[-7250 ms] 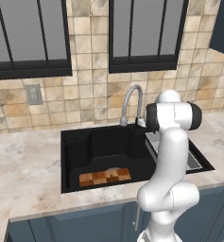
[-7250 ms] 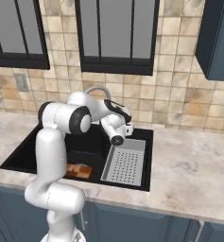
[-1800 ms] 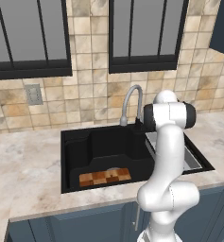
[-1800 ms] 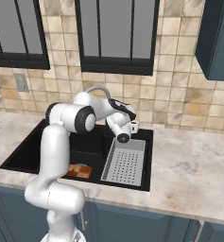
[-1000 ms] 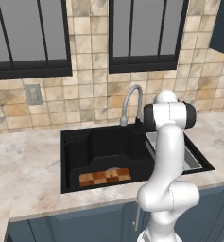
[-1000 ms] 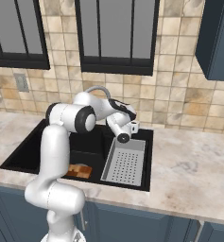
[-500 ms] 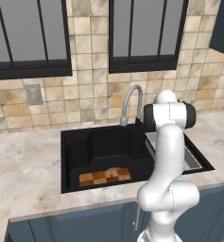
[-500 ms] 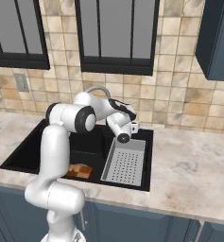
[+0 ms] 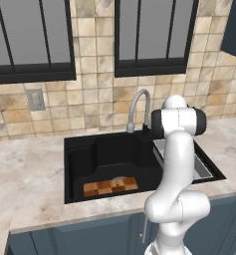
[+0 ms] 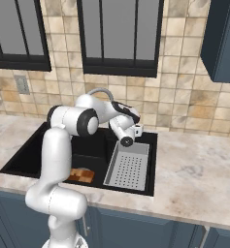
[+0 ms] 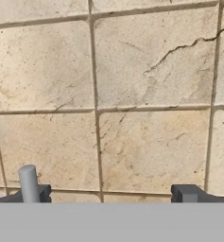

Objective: Turn on the sink faucet with hot water and rinse the cutting board for ten seconds, then turn off the faucet. Push the cutting board to reach the water if necessary.

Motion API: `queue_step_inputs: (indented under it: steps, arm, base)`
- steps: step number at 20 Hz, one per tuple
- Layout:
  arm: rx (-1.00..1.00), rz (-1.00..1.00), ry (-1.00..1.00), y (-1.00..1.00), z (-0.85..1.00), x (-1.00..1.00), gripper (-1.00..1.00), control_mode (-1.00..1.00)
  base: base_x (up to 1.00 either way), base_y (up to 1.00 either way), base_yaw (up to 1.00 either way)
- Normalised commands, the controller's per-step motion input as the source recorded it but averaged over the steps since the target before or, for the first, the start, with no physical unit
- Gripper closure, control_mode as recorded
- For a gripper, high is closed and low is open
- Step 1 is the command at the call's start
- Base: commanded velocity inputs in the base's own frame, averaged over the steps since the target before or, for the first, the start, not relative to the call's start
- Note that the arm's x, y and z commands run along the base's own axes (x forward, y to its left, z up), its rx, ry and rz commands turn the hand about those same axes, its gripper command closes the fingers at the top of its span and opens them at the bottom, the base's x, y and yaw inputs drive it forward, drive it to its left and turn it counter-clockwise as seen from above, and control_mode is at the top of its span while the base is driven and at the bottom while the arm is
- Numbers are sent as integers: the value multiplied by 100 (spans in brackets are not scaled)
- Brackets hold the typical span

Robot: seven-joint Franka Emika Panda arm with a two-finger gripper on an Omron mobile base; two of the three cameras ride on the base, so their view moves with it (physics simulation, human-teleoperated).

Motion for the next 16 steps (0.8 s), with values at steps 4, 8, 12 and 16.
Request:
queue_step_inputs:
  steps: [4, 8, 12, 16]
  arm:
    - [0, 0, 0, -23, 0, -2, -100, -100]
    - [0, 0, 0, -28, 0, -9, -100, -100]
    - [0, 0, 0, -28, 0, -16, -100, -100]
    - [0, 0, 0, -27, 0, -24, -100, -100]
  base:
    - [0, 0, 0]
    - [0, 0, 0]
    - [0, 0, 0]
    - [0, 0, 0]
